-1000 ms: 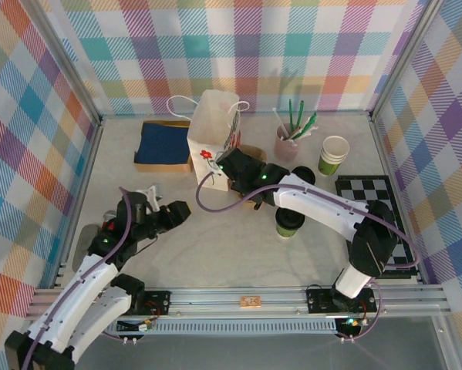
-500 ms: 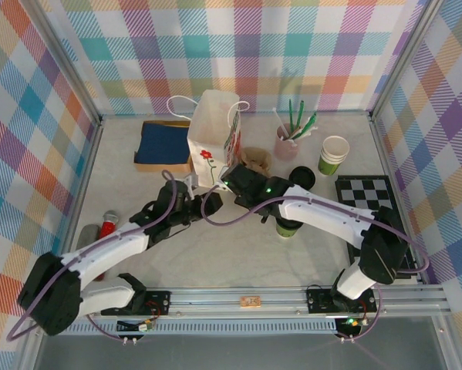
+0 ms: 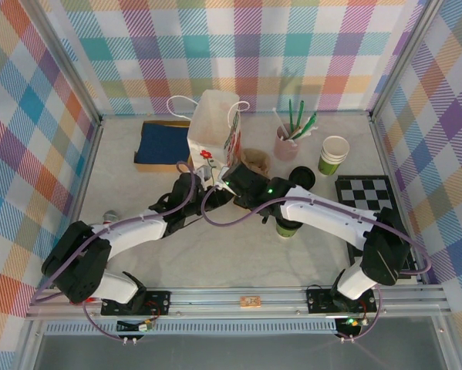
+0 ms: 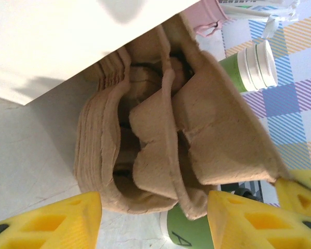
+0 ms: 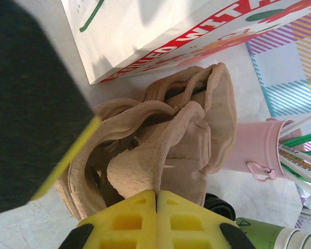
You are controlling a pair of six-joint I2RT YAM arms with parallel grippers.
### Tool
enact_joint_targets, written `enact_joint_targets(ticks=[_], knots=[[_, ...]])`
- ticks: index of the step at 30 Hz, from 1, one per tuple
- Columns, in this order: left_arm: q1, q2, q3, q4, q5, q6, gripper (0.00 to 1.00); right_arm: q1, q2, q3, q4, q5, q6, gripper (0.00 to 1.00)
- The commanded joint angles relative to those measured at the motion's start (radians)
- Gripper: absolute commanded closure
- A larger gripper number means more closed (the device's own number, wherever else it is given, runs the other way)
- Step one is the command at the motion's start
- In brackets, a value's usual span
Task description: Pack the takeout coffee
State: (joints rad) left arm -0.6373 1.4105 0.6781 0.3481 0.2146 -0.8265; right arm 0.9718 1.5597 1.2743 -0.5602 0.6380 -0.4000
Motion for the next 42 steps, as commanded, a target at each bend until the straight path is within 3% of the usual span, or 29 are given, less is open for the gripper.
enact_joint_targets(ticks=[1, 19, 25, 42], knots=[[-0.007, 0.030, 0.036, 0.048, -0.014, -0.005, 0.44, 0.018, -0.021, -0.004, 0.033, -0.018, 0.023, 1.00], [-0.007, 0.172, 0.074, 0.028, -0.038, 0.034, 0.45, 0.028, -0.030, 0.024, 0.033, -0.014, 0.006, 1.00], [-0.007, 0.228, 0.068, 0.045, -0.042, 0.032, 0.46, 0.025, -0.032, 0.044, 0.038, 0.045, -0.015, 1.00], [-0.009, 0.250, 0.069, 0.049, -0.048, 0.026, 0.47, -0.026, -0.063, 0.104, 0.080, 0.087, -0.093, 1.00]])
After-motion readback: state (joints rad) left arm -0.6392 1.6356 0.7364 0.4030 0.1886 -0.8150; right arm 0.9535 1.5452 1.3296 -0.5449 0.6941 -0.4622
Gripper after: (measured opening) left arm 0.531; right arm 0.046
